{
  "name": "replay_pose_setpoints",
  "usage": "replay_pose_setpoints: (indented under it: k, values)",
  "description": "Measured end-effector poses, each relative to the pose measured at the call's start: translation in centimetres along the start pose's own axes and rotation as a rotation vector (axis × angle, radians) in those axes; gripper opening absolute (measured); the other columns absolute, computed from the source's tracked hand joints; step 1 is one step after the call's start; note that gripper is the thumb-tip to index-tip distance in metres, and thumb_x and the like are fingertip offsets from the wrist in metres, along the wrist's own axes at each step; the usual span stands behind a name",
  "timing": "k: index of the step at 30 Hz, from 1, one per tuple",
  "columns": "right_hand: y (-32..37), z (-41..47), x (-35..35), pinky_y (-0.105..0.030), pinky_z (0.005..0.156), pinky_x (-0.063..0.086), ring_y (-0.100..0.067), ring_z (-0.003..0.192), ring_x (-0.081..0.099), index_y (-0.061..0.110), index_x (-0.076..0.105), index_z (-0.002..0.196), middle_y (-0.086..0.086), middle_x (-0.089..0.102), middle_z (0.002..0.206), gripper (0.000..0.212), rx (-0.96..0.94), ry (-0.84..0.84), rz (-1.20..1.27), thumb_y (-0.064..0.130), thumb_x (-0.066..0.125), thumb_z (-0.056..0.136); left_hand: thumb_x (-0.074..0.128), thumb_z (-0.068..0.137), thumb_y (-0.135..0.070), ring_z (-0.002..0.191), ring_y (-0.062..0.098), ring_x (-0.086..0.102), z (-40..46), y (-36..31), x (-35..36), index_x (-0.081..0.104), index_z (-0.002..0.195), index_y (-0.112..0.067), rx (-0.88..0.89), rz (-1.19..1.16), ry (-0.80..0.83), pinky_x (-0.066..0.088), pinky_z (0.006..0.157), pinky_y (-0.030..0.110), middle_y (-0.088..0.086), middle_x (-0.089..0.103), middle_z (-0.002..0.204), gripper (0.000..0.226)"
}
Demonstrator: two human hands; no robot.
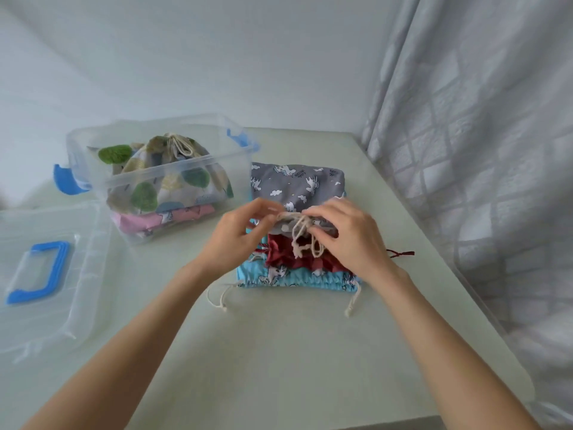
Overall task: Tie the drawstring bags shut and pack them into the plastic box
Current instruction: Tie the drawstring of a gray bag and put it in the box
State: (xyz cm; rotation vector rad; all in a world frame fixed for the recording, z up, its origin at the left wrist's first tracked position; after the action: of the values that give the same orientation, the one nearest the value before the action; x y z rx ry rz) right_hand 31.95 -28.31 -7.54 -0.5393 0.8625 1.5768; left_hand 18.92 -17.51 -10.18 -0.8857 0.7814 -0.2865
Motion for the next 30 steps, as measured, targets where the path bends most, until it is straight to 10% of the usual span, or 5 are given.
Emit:
replay_pose_setpoints:
  k: [7,13,16,30]
  values:
    - [-8.7,8.3,2.1,-0.034,0.081,0.047,-0.019,0.09,0.056,0.014,0.066,0.109,-0.001,0.061,0.097,0.026,0.3,-0.025,0.166,0.011,0.063,0.083,0.067,0.081,-0.037,0.124,0.026,0.039,5.2,3.0,1.3,0.024,0.144,-0.024,0.0,0.49,0.031,0.034,0.101,0.034,0.006,0.038,0.139,0.078]
    - [-15.3,11.6,9.3,-0.034,0.104,0.026,-0.033,0.127,0.033,0.014,0.062,0.117,-0.014,0.043,0.134,0.031,0.414,0.433,0.019,0.021,0.063,0.086,0.062,0.081,-0.031,0.128,0.031,0.035,10.2,5.5,4.8,0.014,0.147,-0.026,-0.039,0.758,0.128,0.044,0.089,0.038,0.008,0.024,0.147,0.082]
    - [-16.0,11.6,11.4,-0.029,0.094,0.036,-0.024,0.116,0.047,0.015,0.06,0.113,-0.012,0.052,0.125,0.032,0.41,0.586,0.106,0.016,0.066,0.082,0.06,0.082,-0.026,0.121,0.031,0.045,11.2,6.8,5.3,0.02,0.146,-0.022,-0.1,0.734,0.14,0.046,0.082,0.041,0.005,0.03,0.142,0.075]
    - [-13.7,11.9,0.3,-0.039,0.083,0.047,-0.025,0.099,0.058,0.012,0.062,0.103,-0.007,0.063,0.108,0.021,0.323,0.092,0.013,0.014,0.067,0.082,0.047,0.076,-0.011,0.077,0.024,0.065,12.8,-1.9,1.3,0.065,0.109,-0.021,0.322,0.593,-0.179,0.041,0.045,0.026,0.001,0.063,0.108,0.04]
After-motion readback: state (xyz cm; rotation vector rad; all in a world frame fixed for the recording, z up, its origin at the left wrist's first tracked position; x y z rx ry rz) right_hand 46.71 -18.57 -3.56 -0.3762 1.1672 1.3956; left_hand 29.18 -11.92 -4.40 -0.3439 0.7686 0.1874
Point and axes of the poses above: each hand's wrist, its own z-axis towards the middle knuckle, its own x-axis out of the palm, y = z × x, the point moved 7 cm from there along z, towards the middle knuckle
